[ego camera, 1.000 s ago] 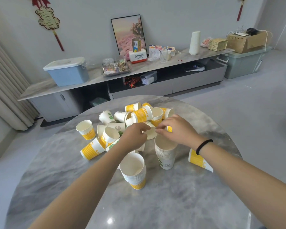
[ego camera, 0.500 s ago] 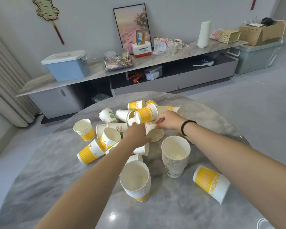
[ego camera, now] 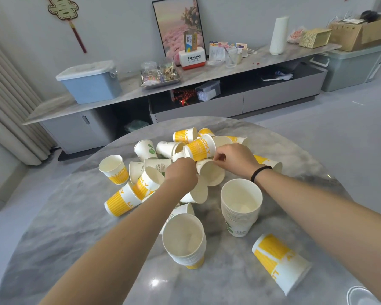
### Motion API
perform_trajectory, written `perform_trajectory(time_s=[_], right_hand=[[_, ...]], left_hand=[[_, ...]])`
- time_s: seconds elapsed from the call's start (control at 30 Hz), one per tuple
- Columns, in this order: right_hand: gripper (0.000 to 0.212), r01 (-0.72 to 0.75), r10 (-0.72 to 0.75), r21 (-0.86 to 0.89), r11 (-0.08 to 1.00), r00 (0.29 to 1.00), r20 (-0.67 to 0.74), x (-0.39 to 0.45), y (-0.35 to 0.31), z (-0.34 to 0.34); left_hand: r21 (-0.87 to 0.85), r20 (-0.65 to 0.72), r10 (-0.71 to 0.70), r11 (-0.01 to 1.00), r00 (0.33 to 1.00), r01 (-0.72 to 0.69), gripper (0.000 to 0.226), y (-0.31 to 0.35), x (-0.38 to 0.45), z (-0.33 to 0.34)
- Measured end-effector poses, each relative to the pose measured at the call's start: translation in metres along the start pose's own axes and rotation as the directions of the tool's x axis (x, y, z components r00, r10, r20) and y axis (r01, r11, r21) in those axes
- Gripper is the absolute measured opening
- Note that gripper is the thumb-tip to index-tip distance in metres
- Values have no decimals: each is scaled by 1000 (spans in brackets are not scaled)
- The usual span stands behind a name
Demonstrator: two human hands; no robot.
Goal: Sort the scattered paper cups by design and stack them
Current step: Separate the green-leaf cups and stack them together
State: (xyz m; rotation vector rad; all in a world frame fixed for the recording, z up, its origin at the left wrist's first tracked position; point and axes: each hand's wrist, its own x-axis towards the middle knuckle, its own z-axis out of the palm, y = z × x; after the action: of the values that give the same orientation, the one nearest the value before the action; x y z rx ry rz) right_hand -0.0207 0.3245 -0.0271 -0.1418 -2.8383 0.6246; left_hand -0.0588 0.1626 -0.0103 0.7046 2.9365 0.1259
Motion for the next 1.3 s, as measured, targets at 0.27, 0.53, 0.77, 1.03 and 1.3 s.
perform_trajectory(time_s=[0.27, 0.53, 0.77, 1.03, 1.3], right_hand=[[10, -55, 57, 48, 997, 998, -38, -17, -6, -29], [8, -185, 206, 243, 952, 976, -65, -32, -13, -47], [10, -188, 288, 336, 923, 916, -279, -51, -32, -110], [19, -144, 423, 556, 818, 806, -414, -97, -52, -173], [23, -268, 493, 530, 805, 800, -343, -122, -53, -170]], left_hand=[[-177, -65, -18, 984, 998, 6, 20, -7, -24, -22], [-335, -133, -68, 942, 989, 19, 19, -6, -45, -41], [-554, -243, -100, 830, 965, -54, 19, 4, -72, -97], [-630, -219, -16, 766, 976, -129, 21, 47, -112, -115], [-627, -231, -59, 772, 971, -102, 30, 63, -110, -78]])
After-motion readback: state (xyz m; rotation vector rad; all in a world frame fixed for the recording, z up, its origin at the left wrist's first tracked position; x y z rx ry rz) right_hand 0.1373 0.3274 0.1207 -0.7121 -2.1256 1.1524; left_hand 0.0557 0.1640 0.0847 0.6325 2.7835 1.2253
